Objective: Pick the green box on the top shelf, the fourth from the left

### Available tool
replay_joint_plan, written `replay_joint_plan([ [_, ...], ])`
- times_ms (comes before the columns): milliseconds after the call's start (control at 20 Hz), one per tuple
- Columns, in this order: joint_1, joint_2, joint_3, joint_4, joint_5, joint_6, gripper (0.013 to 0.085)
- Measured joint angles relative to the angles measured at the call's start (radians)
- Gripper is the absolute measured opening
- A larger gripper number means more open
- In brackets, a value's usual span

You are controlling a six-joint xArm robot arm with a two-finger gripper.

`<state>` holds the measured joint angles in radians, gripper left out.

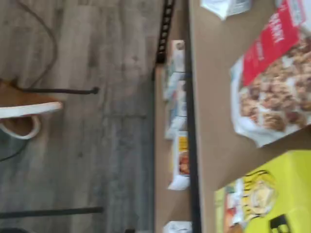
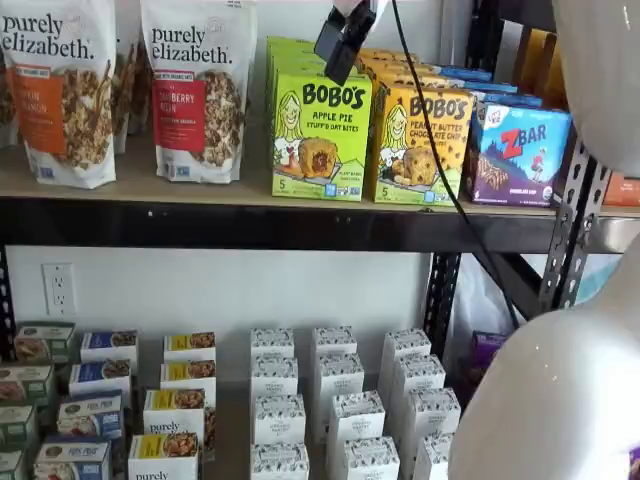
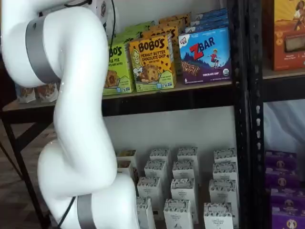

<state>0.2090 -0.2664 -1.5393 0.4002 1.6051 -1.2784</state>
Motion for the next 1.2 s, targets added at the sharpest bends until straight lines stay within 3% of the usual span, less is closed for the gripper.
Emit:
replay_joint_plan([
  [250, 0.013, 0.006, 0.034, -0.018, -0.116, -0.003, 0.0850],
  [500, 0.013, 0.042, 0.023, -0.020, -0.153, -0.011, 0.0850],
  [1200, -0.001, 0.131, -0.054, -0.064, -0.089, -0.035, 0.0850],
])
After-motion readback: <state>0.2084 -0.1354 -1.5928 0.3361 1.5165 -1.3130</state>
